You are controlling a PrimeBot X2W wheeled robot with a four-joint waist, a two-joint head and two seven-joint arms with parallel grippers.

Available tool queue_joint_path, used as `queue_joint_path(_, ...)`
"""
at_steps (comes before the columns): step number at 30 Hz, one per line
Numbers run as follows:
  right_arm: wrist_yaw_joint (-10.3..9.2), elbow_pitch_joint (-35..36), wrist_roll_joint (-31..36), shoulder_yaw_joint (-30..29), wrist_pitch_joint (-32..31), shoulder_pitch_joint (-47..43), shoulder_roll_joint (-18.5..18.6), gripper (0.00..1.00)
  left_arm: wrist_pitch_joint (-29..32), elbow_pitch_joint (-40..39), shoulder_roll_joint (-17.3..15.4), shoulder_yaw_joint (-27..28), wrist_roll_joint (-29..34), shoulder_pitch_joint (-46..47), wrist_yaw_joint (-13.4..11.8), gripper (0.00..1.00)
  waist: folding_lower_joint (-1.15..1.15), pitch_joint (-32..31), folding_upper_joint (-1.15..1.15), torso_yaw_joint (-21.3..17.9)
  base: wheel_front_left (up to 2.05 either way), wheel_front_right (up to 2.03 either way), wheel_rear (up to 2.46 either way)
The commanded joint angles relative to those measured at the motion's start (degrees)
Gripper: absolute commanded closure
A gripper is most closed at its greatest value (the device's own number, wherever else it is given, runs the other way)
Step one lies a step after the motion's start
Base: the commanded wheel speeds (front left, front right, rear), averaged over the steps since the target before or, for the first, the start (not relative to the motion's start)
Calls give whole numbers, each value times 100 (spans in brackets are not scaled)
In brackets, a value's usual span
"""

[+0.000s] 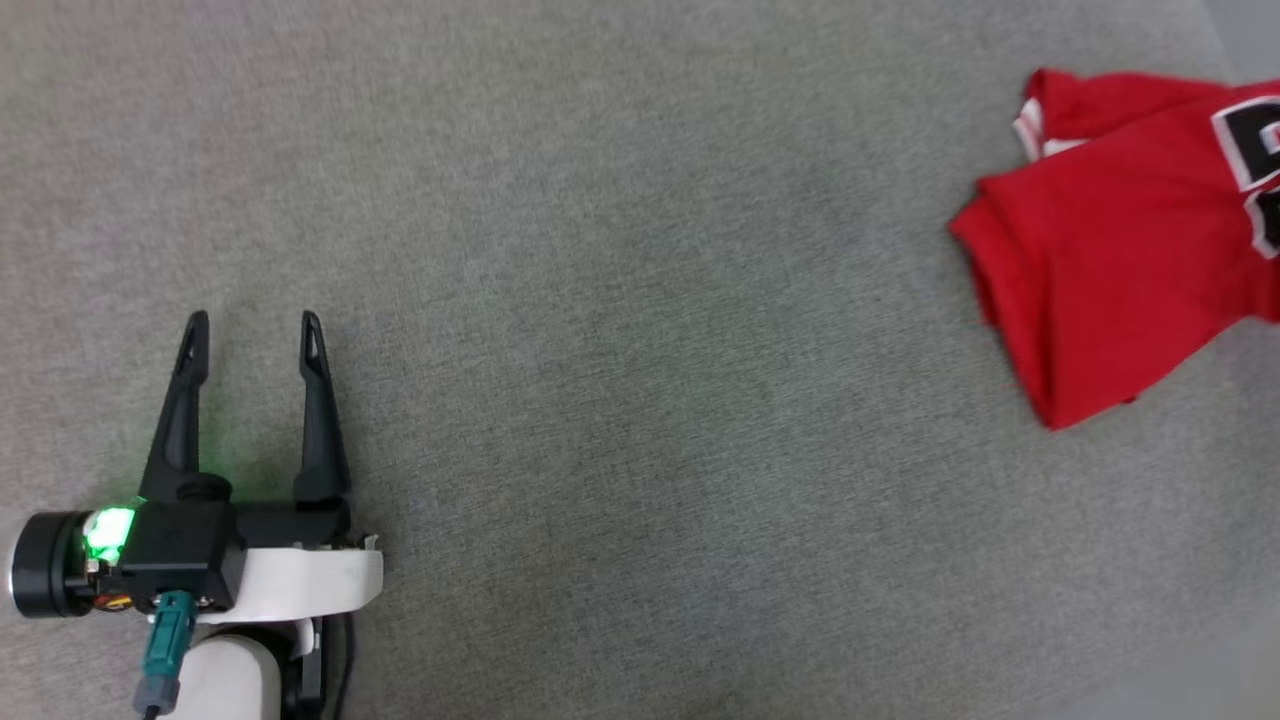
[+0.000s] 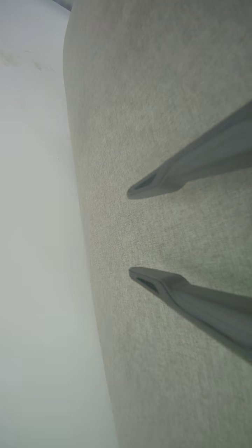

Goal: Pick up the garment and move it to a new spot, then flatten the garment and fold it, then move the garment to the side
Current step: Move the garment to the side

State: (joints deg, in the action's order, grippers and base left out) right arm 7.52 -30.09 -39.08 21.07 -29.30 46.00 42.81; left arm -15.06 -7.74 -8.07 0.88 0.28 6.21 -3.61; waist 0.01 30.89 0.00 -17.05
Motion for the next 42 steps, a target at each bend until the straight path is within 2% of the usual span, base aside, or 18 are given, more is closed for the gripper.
queue_joint_path(1, -7, -126, 18, -125, 55, 161, -81, 100, -14, -47, -27, 24, 17, 92, -37, 0, -1, 257, 0, 63, 0, 0, 0)
queue_joint_path(4, -6, -530, 206, -394, 169, 346, -126, 100, -10, -92, -65, 40, 1, 170, -50, 0, -1, 429, 0, 112, 0, 0, 0)
queue_joint_path(10, -6, -1013, 535, -507, 351, 483, -306, 100, 5, -174, -92, 67, -12, 229, -118, 0, -1, 495, 0, 146, 0, 0, 0)
queue_joint_path(11, -6, -1109, 560, -525, 391, 494, -339, 77, 6, -192, -79, 53, -12, 220, -122, 0, -1, 457, 0, 157, 0, 0, 0)
queue_joint_path(12, -6, -1192, 630, -541, 461, 489, -397, 0, 5, -198, -62, 42, -26, 205, -135, 0, -1, 402, 0, 171, 0, 0, 0)
queue_joint_path(18, -6, -1551, 1387, -578, 1082, 526, -192, 0, -1, -156, 95, -68, -92, 56, -162, 0, -1, -119, 0, 330, 0, 0, 0)
queue_joint_path(21, -6, -1603, 1808, -745, 1673, 504, -152, 0, -2, -71, 186, -76, -145, -90, -200, 0, -1, -472, 0, 453, 0, 0, 0)
queue_joint_path(24, -6, -1506, 2212, -1109, 2533, 425, -199, 0, -2, 14, 258, -111, -165, -240, -204, 0, -1, -822, 0, 624, 0, 0, 0)
queue_joint_path(28, -6, -1251, 2663, -1616, 3560, 156, -536, 0, -13, 115, 344, -110, -213, -495, -246, 0, -1, -1279, 0, 833, 0, 0, 0)
queue_joint_path(31, -6, -910, 2970, -1864, 4033, -132, -906, 0, -14, 208, 406, -98, -252, -701, -274, 0, -1, -1598, 0, 981, 0, 0, 0)
queue_joint_path(37, -6, 195, 3400, -2201, 4392, -960, -1782, 0, -14, 356, 462, -59, -296, -1040, -292, 0, -1, -2069, 0, 1234, 0, 0, 0)
queue_joint_path(42, -6, 1292, 3356, -2277, 4445, -1801, -2599, 0, -14, 445, 490, -44, -303, -1226, -300, 0, -1, -2364, 0, 1403, 0, 0, 0)
